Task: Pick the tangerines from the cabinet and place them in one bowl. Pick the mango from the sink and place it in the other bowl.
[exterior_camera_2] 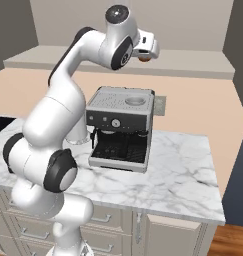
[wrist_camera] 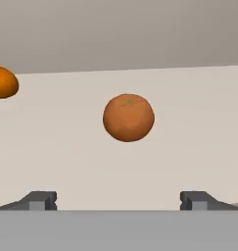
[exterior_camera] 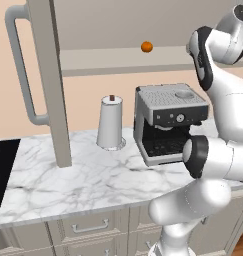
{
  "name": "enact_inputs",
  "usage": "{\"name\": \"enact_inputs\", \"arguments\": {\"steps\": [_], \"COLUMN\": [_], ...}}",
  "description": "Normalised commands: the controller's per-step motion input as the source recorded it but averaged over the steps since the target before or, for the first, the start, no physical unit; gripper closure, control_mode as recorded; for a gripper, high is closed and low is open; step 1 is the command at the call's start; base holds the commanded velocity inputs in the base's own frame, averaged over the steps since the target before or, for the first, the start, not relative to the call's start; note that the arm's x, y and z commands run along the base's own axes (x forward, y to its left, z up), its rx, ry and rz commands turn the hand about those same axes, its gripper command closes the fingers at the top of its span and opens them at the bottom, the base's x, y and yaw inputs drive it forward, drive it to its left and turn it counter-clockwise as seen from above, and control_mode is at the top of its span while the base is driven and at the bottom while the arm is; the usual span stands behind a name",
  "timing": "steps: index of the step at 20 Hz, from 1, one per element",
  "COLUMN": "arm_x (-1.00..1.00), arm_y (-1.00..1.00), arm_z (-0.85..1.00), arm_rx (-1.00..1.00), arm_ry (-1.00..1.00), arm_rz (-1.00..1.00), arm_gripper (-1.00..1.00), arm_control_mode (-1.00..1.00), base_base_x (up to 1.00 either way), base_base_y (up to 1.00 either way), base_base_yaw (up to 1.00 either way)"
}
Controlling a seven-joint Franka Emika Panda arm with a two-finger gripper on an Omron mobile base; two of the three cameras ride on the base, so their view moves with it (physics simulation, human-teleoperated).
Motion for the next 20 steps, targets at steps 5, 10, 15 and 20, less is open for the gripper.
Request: {"name": "enact_inputs", "arguments": {"steps": [5,10,15,20], "arm_x": [0.21,0.29,0.28,0.27], "arm_y": [0.0,-0.01,-0.08,-0.14], "arm_z": [-0.01,-0.01,0.0,0.0], "arm_rx": [0.0,0.0,0.0,0.0], "arm_ry": [0.0,0.0,0.0,0.0], "arm_rz": [0.0,0.0,0.0,0.01], "arm_gripper": [-1.0,-1.0,-1.0,-1.0], "arm_control_mode": [-1.0,-1.0,-1.0,-1.0], "base_base_x": [0.0,0.0,0.0,0.0], "base_base_y": [0.0,0.0,0.0,0.0], "base_base_yaw": [0.0,0.0,0.0,0.0]}}
